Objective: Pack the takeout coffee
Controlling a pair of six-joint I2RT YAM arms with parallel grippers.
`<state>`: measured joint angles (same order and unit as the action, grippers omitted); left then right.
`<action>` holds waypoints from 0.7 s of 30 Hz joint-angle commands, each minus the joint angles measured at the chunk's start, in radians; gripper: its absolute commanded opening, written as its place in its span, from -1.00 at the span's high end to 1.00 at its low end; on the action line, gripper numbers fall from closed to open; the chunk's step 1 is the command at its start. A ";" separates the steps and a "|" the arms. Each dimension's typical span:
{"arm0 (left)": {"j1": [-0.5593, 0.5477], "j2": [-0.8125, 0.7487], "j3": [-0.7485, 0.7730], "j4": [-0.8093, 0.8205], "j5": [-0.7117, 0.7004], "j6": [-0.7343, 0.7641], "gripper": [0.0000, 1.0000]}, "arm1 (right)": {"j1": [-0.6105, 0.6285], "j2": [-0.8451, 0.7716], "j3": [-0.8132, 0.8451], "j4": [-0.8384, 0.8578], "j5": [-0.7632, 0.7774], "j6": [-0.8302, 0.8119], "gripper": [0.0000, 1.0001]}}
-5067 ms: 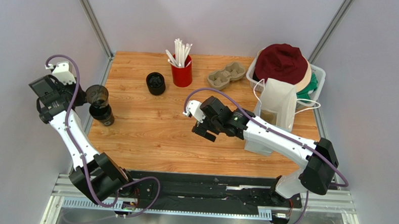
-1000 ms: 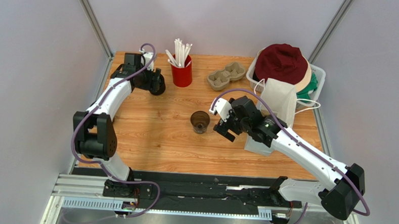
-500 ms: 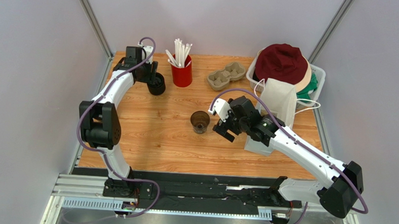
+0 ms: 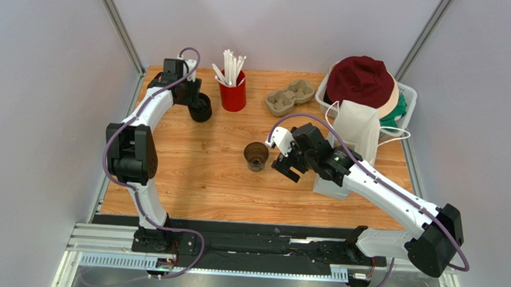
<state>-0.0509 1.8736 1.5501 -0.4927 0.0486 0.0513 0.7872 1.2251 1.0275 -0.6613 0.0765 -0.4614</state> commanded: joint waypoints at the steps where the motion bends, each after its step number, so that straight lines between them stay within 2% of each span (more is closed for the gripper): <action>1: 0.006 0.022 0.065 0.036 0.005 0.028 -0.27 | 0.007 0.001 -0.003 0.031 -0.011 -0.010 -0.82; 12: 0.006 0.113 0.200 0.006 0.094 0.192 -0.26 | 0.006 0.019 -0.004 0.031 0.002 -0.010 -0.81; 21: 0.008 0.153 0.248 -0.029 0.126 0.320 -0.21 | 0.007 0.030 -0.006 0.031 0.008 -0.011 -0.81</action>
<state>-0.0509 2.0136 1.7473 -0.5014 0.1368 0.2726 0.7891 1.2480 1.0275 -0.6609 0.0776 -0.4618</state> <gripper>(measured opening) 0.607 0.908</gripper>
